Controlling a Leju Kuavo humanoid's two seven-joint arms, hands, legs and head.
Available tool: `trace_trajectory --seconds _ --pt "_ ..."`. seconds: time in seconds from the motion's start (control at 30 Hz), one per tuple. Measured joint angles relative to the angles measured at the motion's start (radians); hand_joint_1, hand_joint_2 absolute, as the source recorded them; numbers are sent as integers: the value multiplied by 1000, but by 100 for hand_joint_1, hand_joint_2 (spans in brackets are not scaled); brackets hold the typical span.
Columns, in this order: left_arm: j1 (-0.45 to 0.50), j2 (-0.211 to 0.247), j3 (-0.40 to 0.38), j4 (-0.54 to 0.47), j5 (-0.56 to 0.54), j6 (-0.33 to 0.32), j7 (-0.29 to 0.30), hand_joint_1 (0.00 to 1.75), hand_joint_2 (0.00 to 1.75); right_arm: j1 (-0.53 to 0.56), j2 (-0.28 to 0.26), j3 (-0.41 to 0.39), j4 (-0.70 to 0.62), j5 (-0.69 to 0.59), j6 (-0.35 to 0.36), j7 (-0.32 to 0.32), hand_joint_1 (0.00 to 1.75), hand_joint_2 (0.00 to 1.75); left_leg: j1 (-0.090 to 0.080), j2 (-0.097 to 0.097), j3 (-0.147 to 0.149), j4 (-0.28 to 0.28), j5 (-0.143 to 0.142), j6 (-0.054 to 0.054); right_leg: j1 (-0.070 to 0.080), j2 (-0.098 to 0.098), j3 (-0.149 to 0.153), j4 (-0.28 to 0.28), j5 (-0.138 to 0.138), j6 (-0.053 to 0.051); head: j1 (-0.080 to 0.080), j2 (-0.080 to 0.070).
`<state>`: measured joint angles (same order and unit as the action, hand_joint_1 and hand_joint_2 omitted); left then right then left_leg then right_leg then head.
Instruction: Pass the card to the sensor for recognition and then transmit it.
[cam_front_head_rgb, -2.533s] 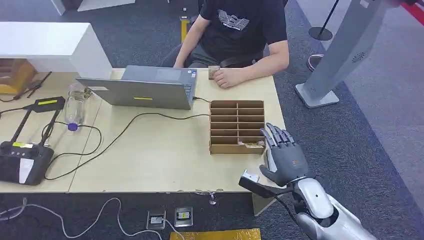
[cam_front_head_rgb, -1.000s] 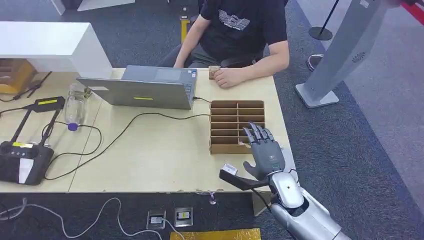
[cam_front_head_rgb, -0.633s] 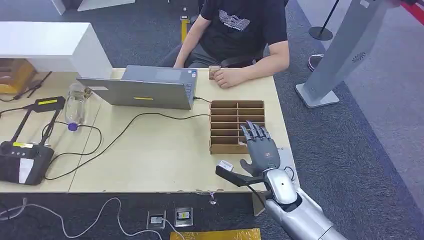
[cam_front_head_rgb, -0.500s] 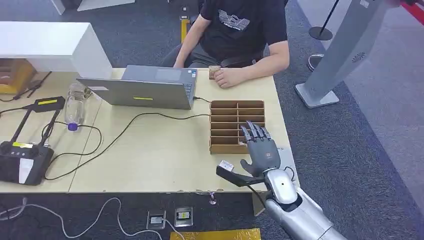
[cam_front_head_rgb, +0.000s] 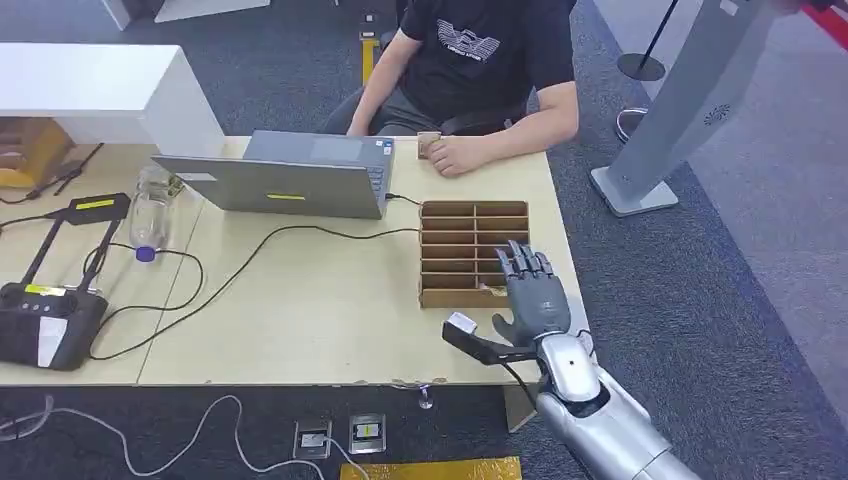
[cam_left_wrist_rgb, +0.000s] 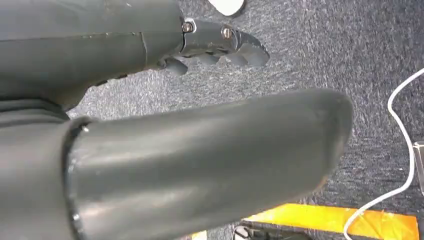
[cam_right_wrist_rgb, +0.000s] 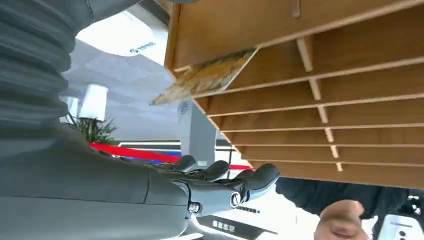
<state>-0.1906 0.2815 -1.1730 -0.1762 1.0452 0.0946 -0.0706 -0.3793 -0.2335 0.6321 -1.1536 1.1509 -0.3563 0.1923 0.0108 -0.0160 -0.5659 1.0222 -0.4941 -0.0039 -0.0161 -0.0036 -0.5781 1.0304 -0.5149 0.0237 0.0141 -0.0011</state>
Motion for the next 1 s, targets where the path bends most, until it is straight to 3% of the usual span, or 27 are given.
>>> trace_trajectory --seconds 0.43,1.0 --pt "-1 0 0 0 -7 -1 2 0 0 4 -23 -51 -8 -8 23 6 0 175 0 0 1 0 0 0 0 1 0 0 0 0 0 0" --pt "-2 0 0 0 -8 -2 2 0 0 24 -24 -52 -50 -11 52 20 0 175 0 1 1 0 0 0 0 1 0 0 0 0 0 0"
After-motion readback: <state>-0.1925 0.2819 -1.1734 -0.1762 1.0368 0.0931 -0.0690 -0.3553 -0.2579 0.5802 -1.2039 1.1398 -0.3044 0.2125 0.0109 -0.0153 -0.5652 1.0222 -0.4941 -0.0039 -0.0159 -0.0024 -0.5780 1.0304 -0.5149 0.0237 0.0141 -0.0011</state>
